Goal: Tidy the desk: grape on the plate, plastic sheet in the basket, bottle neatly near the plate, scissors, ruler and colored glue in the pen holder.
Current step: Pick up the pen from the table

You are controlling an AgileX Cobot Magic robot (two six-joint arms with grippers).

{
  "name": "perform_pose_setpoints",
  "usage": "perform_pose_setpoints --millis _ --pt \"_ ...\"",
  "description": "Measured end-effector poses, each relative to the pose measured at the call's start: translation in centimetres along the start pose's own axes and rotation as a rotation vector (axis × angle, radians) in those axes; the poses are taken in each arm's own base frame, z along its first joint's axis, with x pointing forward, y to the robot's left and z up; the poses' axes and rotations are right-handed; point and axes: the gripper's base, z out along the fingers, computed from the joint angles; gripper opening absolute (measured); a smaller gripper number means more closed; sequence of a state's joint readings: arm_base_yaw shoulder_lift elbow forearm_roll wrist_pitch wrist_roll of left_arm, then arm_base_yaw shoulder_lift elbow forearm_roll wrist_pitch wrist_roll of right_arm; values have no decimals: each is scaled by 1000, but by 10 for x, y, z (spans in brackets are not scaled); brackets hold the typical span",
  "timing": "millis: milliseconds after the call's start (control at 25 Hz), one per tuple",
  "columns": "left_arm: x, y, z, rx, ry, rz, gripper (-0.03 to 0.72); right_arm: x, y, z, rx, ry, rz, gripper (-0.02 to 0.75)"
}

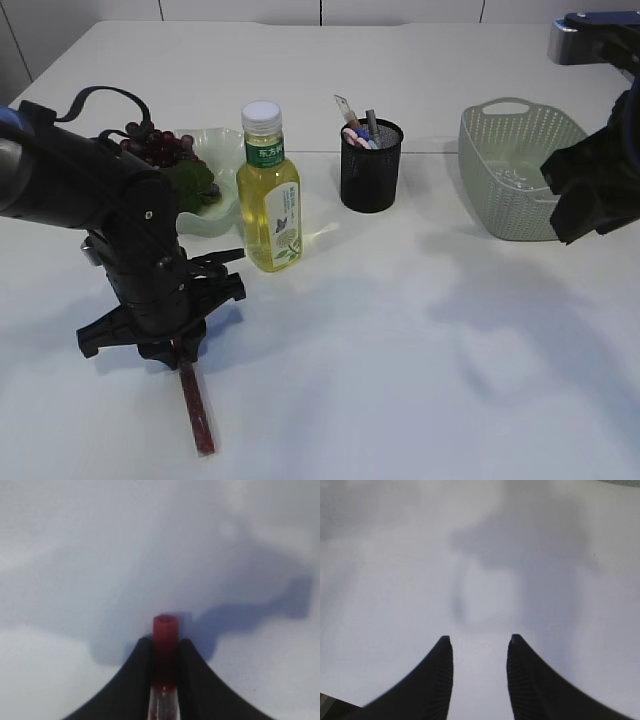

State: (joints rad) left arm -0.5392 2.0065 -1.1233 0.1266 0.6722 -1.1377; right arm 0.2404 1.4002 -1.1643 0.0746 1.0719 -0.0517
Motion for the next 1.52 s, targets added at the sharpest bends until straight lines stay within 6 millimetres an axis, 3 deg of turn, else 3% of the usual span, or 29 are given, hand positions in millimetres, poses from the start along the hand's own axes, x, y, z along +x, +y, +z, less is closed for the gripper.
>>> perform_pose_setpoints --millis 800,1000,1320,1520 --pt "-1 2 -7 -19 -26 66 84 0 0 0 0 0 0 303" --pt "-8 3 -41 43 -114 130 84 0 0 0 0 0 0 303" --pt "-12 9 -121 258 -275 177 84 0 0 0 0 0 0 303" --pt "-9 17 -174 416 -414 314 84 -1 0 0 0 -8 -16 303"
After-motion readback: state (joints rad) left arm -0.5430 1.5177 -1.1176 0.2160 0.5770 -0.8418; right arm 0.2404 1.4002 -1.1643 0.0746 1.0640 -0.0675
